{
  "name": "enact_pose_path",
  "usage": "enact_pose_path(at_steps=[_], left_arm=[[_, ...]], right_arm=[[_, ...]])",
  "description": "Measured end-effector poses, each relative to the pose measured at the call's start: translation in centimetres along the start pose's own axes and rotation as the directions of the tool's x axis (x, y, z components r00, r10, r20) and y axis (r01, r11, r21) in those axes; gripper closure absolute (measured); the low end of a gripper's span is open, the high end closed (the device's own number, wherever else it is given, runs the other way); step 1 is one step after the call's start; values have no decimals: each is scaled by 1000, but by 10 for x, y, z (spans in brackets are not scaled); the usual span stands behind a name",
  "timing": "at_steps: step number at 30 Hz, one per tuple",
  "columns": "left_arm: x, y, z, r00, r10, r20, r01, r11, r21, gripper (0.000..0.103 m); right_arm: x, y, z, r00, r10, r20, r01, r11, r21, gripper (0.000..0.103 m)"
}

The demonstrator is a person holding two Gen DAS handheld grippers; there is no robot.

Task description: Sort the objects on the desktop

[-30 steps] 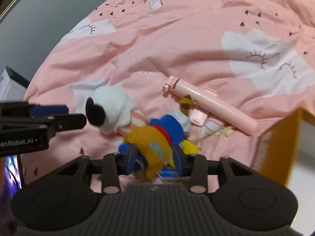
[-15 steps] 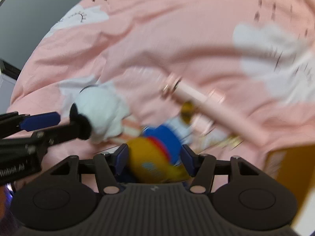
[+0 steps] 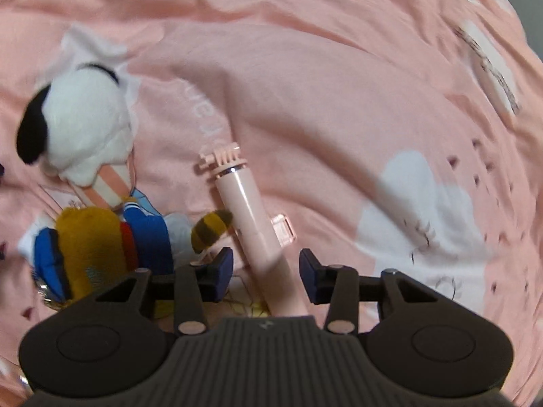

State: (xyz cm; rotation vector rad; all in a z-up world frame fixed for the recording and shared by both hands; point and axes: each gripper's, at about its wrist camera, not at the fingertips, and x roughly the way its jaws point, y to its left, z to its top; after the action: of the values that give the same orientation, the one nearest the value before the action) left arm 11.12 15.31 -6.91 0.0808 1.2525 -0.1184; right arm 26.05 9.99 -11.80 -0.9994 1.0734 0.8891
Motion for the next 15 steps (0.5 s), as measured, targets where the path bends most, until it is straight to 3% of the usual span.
enact_pose_path(at_steps=[6, 9, 15], left_arm=[[22, -16, -1, 999, -20, -43, 27, 982, 186, 50], [34, -27, -1, 997, 1, -72, 17, 966, 257, 50], [53, -37, -1, 995, 26, -92, 3, 954, 301, 48]], right_arm=[[27, 12, 2, 999, -38, -33, 34, 994, -107, 64], [36, 10, 1, 999, -36, -41, 32, 995, -97, 69], [19, -3, -7, 1000, -9, -6, 9, 998, -56, 74]])
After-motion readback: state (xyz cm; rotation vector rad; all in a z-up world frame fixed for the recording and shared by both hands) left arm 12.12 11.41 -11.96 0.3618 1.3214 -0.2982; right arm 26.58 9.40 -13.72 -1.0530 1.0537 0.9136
